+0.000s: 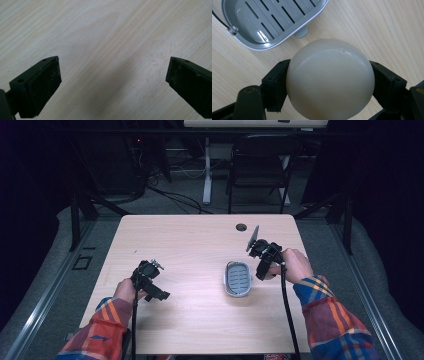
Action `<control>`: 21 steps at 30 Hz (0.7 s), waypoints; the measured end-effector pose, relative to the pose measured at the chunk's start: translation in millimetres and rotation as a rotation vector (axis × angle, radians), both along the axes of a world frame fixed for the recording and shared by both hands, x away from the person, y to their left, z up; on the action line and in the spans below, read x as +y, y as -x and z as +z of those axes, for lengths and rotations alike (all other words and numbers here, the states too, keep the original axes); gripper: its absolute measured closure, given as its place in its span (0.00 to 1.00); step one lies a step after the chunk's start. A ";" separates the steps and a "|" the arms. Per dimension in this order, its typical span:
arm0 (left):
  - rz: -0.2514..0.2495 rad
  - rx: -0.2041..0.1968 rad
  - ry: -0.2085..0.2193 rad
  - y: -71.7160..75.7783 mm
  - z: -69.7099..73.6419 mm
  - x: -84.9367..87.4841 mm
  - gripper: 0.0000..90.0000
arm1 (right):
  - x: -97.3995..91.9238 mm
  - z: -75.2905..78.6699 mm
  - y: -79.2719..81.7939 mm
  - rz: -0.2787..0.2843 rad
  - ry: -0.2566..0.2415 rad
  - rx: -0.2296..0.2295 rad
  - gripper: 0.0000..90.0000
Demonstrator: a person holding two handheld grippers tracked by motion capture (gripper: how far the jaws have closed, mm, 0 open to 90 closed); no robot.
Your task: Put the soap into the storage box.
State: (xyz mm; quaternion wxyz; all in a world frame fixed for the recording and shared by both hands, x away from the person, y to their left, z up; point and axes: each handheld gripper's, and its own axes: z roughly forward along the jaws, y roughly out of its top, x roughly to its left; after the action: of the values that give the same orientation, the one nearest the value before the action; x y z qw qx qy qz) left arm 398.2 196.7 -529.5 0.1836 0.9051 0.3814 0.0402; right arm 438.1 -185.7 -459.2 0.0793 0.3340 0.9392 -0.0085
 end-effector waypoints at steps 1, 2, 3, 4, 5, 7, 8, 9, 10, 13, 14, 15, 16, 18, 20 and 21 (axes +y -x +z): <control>0.000 0.000 0.000 0.0 0.0 0.0 0.00 | 0.8 0.0 0.1 -0.004 -0.005 0.000 0.26; -0.002 -0.001 -0.005 -0.2 0.2 0.0 0.00 | 1.8 0.5 -0.2 0.000 -0.006 -0.002 0.26; -0.002 0.000 -0.005 -0.1 0.2 -0.1 0.00 | 2.8 2.0 -1.1 0.008 0.005 0.002 0.26; -0.003 0.000 -0.004 -0.1 0.2 -0.2 0.00 | 3.8 1.9 -1.0 0.006 -0.002 0.000 0.26; -0.002 -0.001 -0.004 -0.1 0.3 -0.2 0.00 | 5.2 2.9 -1.4 0.011 0.001 -0.001 0.26; -0.002 -0.001 -0.004 -0.1 0.2 -0.1 0.00 | 7.1 2.9 -1.5 0.011 -0.005 -0.004 0.26; -0.002 -0.002 -0.001 -0.1 0.1 0.0 0.00 | 8.7 3.9 -2.0 0.015 0.001 -0.002 0.26; -0.002 -0.002 -0.002 -0.2 0.1 0.0 0.00 | 9.4 3.6 -2.2 0.018 -0.006 -0.006 0.26; -0.003 -0.002 -0.002 -0.2 0.0 0.0 0.00 | 10.3 4.7 -2.8 0.023 0.002 -0.002 0.26; -0.003 -0.001 -0.004 -0.3 0.2 -0.1 0.00 | 13.2 5.6 -3.5 0.024 -0.001 -0.004 0.26; -0.003 -0.001 -0.002 -0.3 0.1 0.0 0.00 | 14.2 5.5 -3.8 0.027 -0.006 -0.007 0.26; -0.003 -0.001 -0.002 -0.4 0.0 0.1 0.00 | 15.4 6.0 -4.3 0.032 -0.001 -0.005 0.26; -0.004 -0.002 -0.001 -0.4 -0.1 0.2 0.00 | 17.0 5.7 -4.4 0.030 -0.006 -0.008 0.26; 0.000 0.000 0.001 -0.2 -0.1 0.3 0.00 | 19.5 5.6 -5.0 0.036 -0.003 -0.005 0.26; 0.000 0.000 0.003 -0.1 -0.3 0.6 0.00 | 21.8 5.5 -5.5 0.041 -0.002 -0.007 0.26; 0.000 0.000 0.003 -0.1 -0.3 0.6 0.00 | 23.1 6.0 -6.0 0.046 0.000 -0.005 0.26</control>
State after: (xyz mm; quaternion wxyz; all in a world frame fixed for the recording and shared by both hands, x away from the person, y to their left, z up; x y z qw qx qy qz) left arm 398.2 197.3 -529.8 0.1848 0.9048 0.3815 0.0396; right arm 444.1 -162.6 -453.2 0.0816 0.3125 0.9464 -0.0057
